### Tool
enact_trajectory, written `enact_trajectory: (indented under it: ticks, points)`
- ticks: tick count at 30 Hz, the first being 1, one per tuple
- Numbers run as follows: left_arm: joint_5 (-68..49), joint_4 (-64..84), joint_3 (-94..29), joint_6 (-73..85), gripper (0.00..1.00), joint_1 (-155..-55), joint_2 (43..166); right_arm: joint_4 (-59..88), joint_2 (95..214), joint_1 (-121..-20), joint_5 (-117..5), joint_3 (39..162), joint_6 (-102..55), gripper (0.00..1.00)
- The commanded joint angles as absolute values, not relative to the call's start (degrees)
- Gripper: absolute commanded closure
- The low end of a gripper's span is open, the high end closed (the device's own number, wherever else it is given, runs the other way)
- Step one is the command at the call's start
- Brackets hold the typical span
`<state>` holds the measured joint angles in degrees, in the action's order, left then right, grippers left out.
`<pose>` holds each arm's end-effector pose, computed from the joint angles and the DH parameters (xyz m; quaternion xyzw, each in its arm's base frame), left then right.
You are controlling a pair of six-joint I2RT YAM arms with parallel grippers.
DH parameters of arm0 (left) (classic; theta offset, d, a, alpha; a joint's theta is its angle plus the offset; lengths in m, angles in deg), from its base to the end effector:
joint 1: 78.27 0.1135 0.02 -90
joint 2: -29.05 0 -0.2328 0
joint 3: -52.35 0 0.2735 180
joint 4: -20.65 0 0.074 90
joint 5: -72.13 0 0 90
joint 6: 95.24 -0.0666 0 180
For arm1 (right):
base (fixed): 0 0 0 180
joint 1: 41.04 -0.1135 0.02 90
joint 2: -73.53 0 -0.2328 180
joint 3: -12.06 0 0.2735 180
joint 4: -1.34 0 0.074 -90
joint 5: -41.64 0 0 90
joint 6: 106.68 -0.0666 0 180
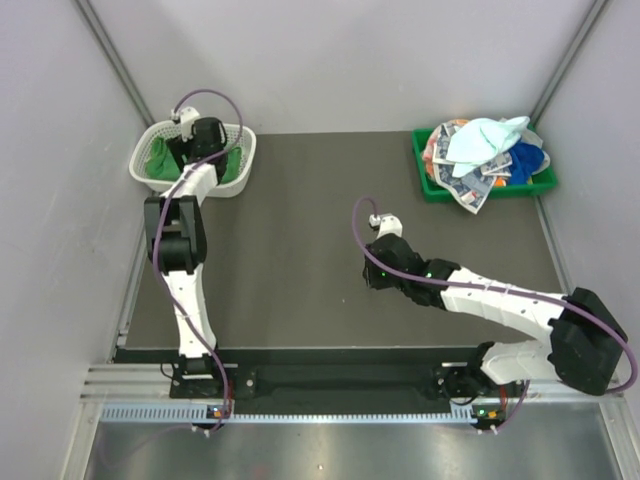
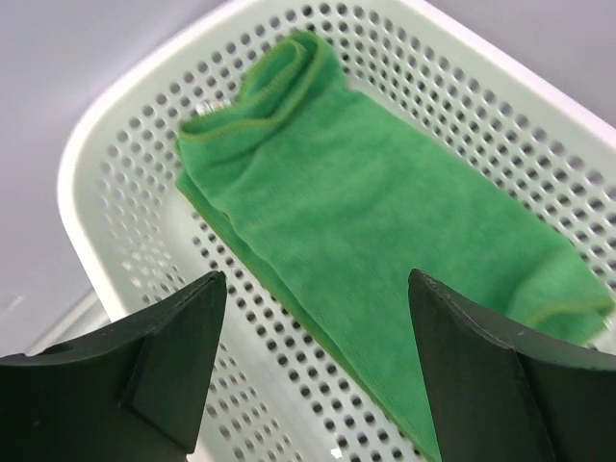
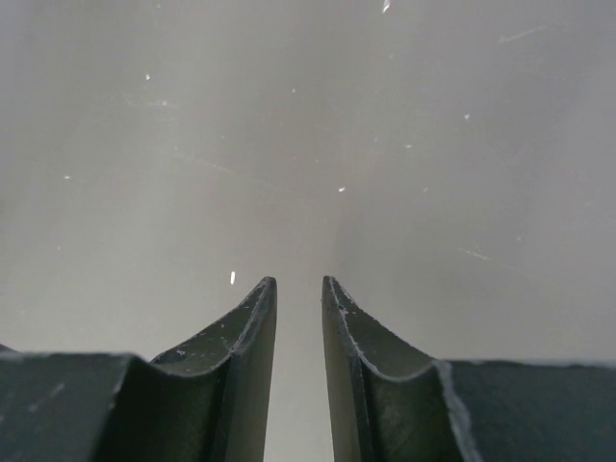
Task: Fold and stack the towels
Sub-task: Neatly place the folded towel into the bin, then grab crumpled towel
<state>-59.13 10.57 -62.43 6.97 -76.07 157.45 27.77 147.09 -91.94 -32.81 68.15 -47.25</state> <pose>0.5419 0.0648 0.1817 -0.2894 0.7532 0.2492 0.5356 0.2122 0.2328 0.1589 -0.1088 0.9067 0.1588 0.3752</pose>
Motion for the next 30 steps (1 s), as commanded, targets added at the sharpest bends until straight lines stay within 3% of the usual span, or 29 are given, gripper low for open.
enact_trajectory:
  ticks: [1, 12, 15, 24, 30]
  points:
    - [-58.39, 12.11, -59.74, 10.05, 0.19, -78.0, 151.93, 26.58, 143.5, -92.37, -29.82, 67.71, -46.92, 0.73]
    - [-59.44, 8.24, -48.23, 13.83, 0.2, -92.06, 141.73, 30.44, 139.71, -92.11, -24.29, 70.7, -47.0, 0.71]
    - [-57.51, 0.88, -46.47, 16.9, 0.2, -98.9, 136.65, 33.17, 139.19, -90.1, -23.14, 72.63, -47.0, 0.71]
    - [-45.73, -19.41, -41.81, 24.21, 0.24, -110.96, 127.14, 36.87, 139.36, -72.26, -27.0, 79.39, -44.2, 0.69]
    - [-38.99, -25.95, -36.72, 23.16, 0.25, -113.34, 117.23, 36.16, 148.66, -58.03, -27.71, 89.32, -43.49, 0.68]
